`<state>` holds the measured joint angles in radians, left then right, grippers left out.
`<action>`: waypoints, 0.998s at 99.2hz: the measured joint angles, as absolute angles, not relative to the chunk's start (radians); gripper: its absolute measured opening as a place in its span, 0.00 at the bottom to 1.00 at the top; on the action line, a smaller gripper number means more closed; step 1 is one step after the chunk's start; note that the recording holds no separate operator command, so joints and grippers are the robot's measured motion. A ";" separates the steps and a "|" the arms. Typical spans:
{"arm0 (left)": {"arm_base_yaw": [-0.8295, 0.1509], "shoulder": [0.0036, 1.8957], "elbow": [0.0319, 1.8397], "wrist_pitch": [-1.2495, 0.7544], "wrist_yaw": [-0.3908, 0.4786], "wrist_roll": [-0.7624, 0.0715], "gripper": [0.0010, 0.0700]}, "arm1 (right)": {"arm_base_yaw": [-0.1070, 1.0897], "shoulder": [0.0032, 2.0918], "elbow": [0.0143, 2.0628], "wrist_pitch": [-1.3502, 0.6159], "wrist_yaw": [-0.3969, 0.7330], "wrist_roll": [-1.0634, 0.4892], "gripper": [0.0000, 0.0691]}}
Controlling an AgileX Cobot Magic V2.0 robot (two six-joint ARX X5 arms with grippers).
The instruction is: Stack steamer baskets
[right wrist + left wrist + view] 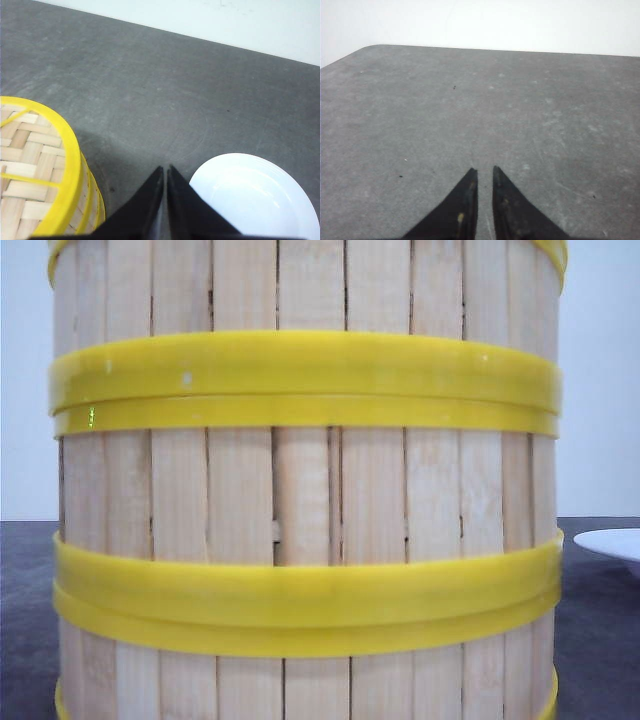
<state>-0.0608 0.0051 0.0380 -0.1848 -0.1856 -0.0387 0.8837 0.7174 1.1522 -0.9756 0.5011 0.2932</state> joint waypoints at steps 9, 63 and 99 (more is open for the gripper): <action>-0.061 0.005 0.038 -0.185 -0.186 -0.039 0.03 | 0.884 0.717 1.152 -0.976 0.501 0.293 0.01; -0.061 0.005 0.038 -0.184 -0.186 -0.039 0.03 | 0.883 0.717 1.152 -0.968 0.551 0.272 0.01; -0.061 0.005 0.038 -0.184 -0.186 -0.040 0.03 | 0.631 0.680 1.087 -0.792 0.557 0.071 0.01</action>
